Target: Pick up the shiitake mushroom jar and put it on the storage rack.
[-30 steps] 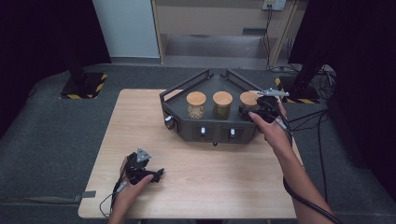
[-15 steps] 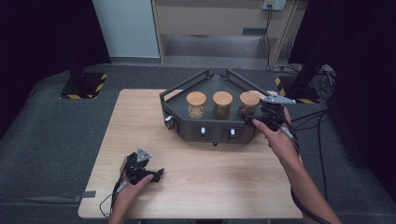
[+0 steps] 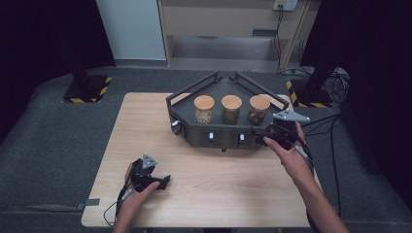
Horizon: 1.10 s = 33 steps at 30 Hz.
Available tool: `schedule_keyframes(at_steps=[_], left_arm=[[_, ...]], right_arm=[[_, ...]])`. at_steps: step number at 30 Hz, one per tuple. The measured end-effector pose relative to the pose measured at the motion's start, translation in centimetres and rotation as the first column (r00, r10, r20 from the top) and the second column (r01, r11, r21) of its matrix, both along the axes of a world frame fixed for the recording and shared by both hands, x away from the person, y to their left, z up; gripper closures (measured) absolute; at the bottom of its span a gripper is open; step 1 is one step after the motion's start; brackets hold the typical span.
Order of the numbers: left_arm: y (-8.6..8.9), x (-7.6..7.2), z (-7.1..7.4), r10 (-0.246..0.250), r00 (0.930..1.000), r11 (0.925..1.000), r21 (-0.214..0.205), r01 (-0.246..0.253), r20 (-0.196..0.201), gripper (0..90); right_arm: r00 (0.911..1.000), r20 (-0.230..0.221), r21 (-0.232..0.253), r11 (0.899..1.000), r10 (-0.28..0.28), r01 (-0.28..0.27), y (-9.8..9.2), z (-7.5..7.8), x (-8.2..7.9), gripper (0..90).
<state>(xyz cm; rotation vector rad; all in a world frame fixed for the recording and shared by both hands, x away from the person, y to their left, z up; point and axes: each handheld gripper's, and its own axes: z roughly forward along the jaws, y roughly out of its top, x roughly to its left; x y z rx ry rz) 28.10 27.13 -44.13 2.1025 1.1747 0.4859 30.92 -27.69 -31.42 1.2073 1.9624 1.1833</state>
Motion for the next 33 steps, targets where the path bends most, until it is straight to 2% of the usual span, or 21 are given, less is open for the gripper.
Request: schedule_keyframes(at_steps=[9, 17, 25, 33], left_arm=[[0.0, 0.0, 0.0, 0.001, 1.0000, 1.0000, 0.000, -0.001, 0.001, 0.0], [0.0, 0.0, 0.0, 0.001, 1.0000, 1.0000, 0.000, -0.001, 0.000, 0.0], [0.0, 0.0, 0.0, 0.001, 1.0000, 1.0000, 0.000, -0.001, 0.000, 0.0], [0.0, 0.0, 0.0, 0.003, 1.0000, 1.0000, -0.003, -0.003, 0.001, 0.0]], right_arm=[[0.9994, 0.000, -0.009, 0.999, 0.034, -0.034, 0.0, -0.9, -1.5, 4.5], [0.9987, -0.015, -0.007, 0.999, 0.048, -0.049, -0.1, -2.1, -2.3, 4.4], [0.9967, -0.032, -0.031, 0.997, 0.075, -0.076, 0.3, -3.4, -3.2, 4.4], [0.9943, -0.051, -0.035, 0.995, 0.093, -0.095, 0.3, -4.7, -4.2, 4.4]])
